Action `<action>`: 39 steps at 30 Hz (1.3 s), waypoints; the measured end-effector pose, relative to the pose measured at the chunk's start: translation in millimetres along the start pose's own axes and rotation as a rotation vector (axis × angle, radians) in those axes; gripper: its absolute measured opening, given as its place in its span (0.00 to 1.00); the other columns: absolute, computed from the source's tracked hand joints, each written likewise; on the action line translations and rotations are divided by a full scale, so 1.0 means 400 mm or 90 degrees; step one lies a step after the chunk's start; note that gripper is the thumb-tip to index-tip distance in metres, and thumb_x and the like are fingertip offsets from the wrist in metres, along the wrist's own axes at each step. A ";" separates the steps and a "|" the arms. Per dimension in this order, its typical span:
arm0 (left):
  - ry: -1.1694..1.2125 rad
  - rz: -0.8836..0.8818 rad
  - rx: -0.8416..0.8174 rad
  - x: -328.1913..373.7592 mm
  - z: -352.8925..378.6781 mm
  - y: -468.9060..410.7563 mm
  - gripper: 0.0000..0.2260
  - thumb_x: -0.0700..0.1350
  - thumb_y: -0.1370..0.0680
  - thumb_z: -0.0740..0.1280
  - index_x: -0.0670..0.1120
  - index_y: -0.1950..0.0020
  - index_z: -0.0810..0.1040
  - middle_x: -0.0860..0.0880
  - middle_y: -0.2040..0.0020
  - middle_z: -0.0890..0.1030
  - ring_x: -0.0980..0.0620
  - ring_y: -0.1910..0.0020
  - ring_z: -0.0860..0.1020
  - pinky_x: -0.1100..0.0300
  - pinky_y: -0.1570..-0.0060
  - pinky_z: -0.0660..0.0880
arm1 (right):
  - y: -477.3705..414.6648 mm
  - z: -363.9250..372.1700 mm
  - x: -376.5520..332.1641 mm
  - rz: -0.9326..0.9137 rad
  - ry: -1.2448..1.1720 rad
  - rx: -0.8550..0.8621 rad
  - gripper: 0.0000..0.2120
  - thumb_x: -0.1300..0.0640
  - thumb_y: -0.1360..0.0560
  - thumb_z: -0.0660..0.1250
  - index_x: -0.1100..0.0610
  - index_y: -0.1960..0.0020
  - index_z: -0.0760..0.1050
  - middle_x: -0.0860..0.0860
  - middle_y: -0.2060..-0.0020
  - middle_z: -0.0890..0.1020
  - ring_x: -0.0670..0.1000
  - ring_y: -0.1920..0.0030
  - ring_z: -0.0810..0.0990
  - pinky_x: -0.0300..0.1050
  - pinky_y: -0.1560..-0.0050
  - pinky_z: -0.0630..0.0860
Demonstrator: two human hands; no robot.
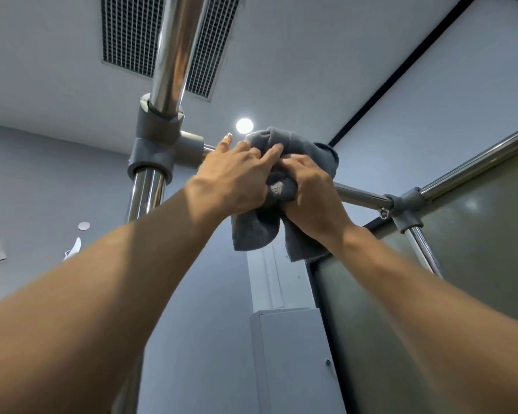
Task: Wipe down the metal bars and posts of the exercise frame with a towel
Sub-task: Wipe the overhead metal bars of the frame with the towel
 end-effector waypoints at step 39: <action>0.009 -0.007 -0.019 -0.084 0.013 0.064 0.25 0.56 0.18 0.53 0.47 0.23 0.61 0.42 0.20 0.49 0.44 0.21 0.48 0.46 0.23 0.41 | -0.031 0.037 -0.021 0.086 0.013 -0.073 0.25 0.56 0.24 0.68 0.49 0.28 0.69 0.50 0.29 0.71 0.55 0.31 0.71 0.53 0.31 0.69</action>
Point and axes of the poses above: each hand's wrist, its own y-axis away from the middle knuckle, its own z-axis out of the palm, x = y × z, the point moved 2 cm from there along -y, towards the middle knuckle
